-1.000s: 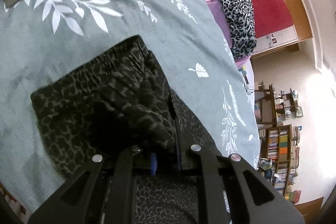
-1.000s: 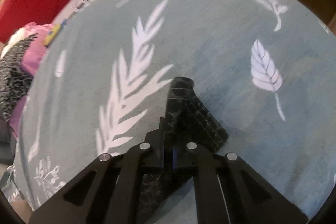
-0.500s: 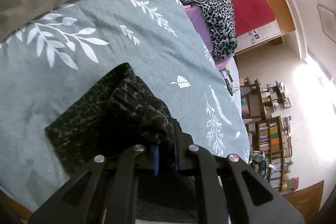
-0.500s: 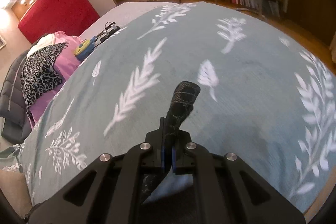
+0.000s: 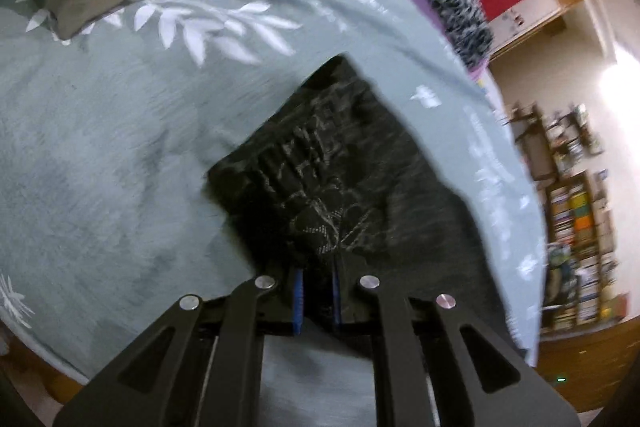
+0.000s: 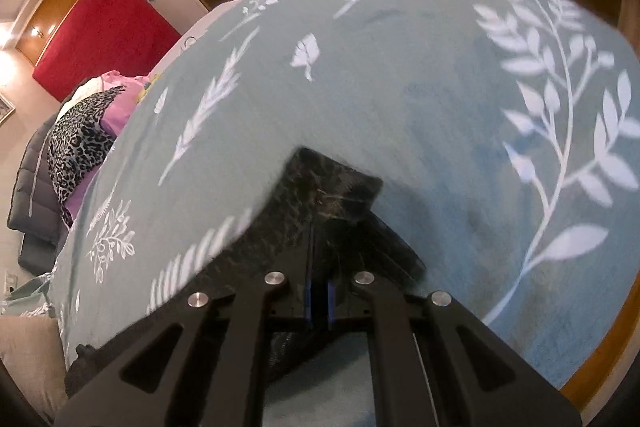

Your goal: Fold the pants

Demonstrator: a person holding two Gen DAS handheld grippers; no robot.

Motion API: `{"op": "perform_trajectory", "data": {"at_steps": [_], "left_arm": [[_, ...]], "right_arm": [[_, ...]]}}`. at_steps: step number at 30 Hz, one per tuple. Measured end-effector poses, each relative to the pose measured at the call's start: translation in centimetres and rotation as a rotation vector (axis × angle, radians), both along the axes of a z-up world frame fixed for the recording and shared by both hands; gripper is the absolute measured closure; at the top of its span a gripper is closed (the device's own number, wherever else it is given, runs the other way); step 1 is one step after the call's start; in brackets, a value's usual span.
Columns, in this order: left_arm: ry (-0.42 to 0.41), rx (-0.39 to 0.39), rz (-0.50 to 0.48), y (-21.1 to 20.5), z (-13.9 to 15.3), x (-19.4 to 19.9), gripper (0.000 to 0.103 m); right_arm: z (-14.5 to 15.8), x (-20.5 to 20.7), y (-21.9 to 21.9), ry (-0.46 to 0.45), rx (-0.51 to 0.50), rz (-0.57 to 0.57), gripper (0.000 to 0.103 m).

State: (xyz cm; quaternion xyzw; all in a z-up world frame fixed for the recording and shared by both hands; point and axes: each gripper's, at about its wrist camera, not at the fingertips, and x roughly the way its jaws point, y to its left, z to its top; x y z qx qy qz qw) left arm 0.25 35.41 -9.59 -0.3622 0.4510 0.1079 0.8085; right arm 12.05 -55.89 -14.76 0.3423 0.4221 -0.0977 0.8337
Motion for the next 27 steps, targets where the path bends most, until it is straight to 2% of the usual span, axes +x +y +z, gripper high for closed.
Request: {"op": "perform_trajectory", "data": {"at_steps": [1, 7, 14, 18, 19, 21, 23, 25, 27], "left_arm": [[0.009, 0.005, -0.009, 0.0, -0.6, 0.0, 0.093], [0.002, -0.004, 0.000, 1.0, -1.9, -0.2, 0.090], [0.008, 0.066, -0.006, 0.4, -1.4, -0.1, 0.089], [0.004, 0.101, -0.007, -0.4, -1.8, -0.4, 0.087], [0.002, 0.103, -0.010, -0.5, -1.9, -0.4, 0.086], [-0.008, 0.085, 0.000, -0.5, -2.0, -0.8, 0.084], [-0.016, 0.048, 0.016, -0.3, -1.8, -1.3, 0.081], [-0.014, 0.038, 0.011, -0.1, -1.3, -1.7, 0.078], [-0.002, 0.079, 0.002, -0.3, -0.2, -2.1, 0.065]], "right_arm": [[-0.6, -0.5, -0.1, -0.002, 0.015, 0.003, 0.094], [-1.7, -1.6, -0.8, -0.037, 0.067, 0.000, 0.092], [-0.6, -0.7, -1.2, -0.057, 0.010, 0.009, 0.092], [1.1, -0.6, -2.0, -0.111, -0.030, -0.010, 0.092], [0.9, -0.4, -2.2, -0.086, -0.045, -0.026, 0.090], [-0.2, -0.1, -2.6, 0.016, -0.105, -0.069, 0.078], [-0.8, -0.7, -3.3, 0.095, -0.216, -0.156, 0.076], [-0.6, -1.5, -3.7, 0.096, -0.235, -0.194, 0.076], [0.2, -2.0, -3.2, 0.070, -0.272, -0.183, 0.075]]}}
